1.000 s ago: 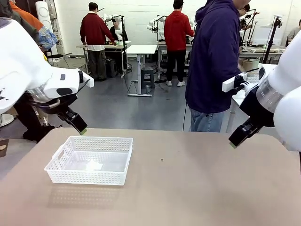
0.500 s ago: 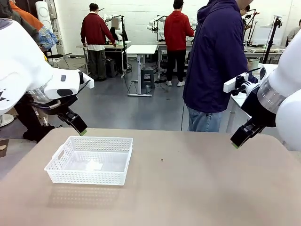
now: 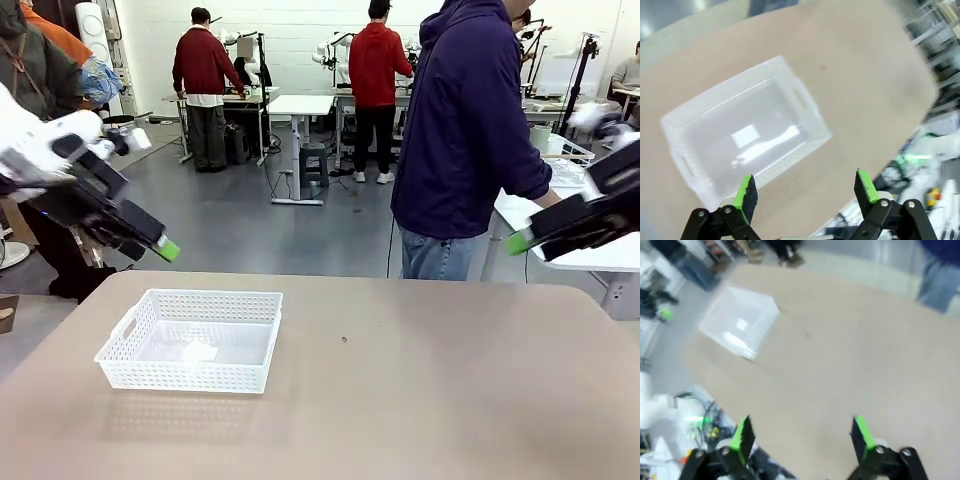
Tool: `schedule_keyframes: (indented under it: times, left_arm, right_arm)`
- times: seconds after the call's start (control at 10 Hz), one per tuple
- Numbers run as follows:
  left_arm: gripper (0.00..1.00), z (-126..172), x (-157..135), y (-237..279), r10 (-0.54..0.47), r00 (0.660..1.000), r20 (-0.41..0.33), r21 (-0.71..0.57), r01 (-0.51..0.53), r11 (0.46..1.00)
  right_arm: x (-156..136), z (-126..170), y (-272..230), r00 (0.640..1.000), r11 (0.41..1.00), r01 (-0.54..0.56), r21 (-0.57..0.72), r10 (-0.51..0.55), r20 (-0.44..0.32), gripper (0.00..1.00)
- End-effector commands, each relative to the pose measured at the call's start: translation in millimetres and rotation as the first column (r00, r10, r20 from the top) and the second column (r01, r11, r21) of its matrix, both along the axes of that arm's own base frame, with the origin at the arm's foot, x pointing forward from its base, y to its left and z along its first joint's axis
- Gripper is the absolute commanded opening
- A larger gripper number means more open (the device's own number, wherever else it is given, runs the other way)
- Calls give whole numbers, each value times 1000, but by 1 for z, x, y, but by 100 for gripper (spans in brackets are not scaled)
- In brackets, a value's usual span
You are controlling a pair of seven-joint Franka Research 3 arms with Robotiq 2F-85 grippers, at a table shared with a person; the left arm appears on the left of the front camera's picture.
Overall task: Clean and organize the cups into the basket.
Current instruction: Pick up the Organizing basket and move it to the center of the table, then pick up the Reusable plastic cup from the right side of the table and place it inside the Organizing basket.
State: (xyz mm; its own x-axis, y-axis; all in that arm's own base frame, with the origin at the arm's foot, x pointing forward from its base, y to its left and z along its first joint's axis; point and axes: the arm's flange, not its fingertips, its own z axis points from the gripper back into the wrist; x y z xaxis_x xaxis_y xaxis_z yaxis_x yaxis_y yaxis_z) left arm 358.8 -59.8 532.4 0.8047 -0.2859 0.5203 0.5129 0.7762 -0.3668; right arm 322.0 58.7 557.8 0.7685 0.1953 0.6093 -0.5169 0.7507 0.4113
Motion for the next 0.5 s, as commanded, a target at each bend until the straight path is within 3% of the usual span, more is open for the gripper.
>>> schedule_keyframes:
  times: [0.0,0.4]
  left_arm:
    - [100,2,15,31,6,980,-199,-357,-79,931]
    - [100,-31,27,120,2,936,-351,-608,-230,760]
  right_arm:
    - [-1,-15,-49,991,874,68,482,-1,-137,100]
    - [-1,-48,-141,955,741,195,643,5,-295,100]
